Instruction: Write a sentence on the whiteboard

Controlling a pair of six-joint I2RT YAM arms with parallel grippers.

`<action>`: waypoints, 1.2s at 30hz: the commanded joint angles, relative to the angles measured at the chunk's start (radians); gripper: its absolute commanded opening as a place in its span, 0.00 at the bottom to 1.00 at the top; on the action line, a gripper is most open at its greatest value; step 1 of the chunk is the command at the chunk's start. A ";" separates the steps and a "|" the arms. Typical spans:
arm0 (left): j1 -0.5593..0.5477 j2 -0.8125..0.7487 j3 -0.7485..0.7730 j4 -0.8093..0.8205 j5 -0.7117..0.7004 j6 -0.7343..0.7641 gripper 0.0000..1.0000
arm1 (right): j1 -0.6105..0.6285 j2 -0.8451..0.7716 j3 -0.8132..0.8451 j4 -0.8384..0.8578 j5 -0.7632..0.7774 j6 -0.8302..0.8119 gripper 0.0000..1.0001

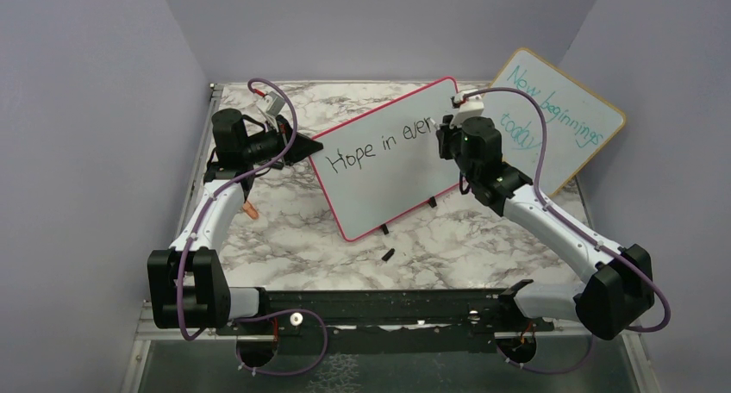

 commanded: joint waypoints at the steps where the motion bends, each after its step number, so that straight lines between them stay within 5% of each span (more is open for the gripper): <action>1: -0.011 0.037 -0.034 -0.105 -0.069 0.162 0.00 | -0.010 -0.018 0.015 0.029 0.028 0.000 0.01; 36: -0.011 0.039 -0.035 -0.105 -0.071 0.163 0.00 | -0.027 -0.011 -0.031 0.034 -0.017 0.020 0.01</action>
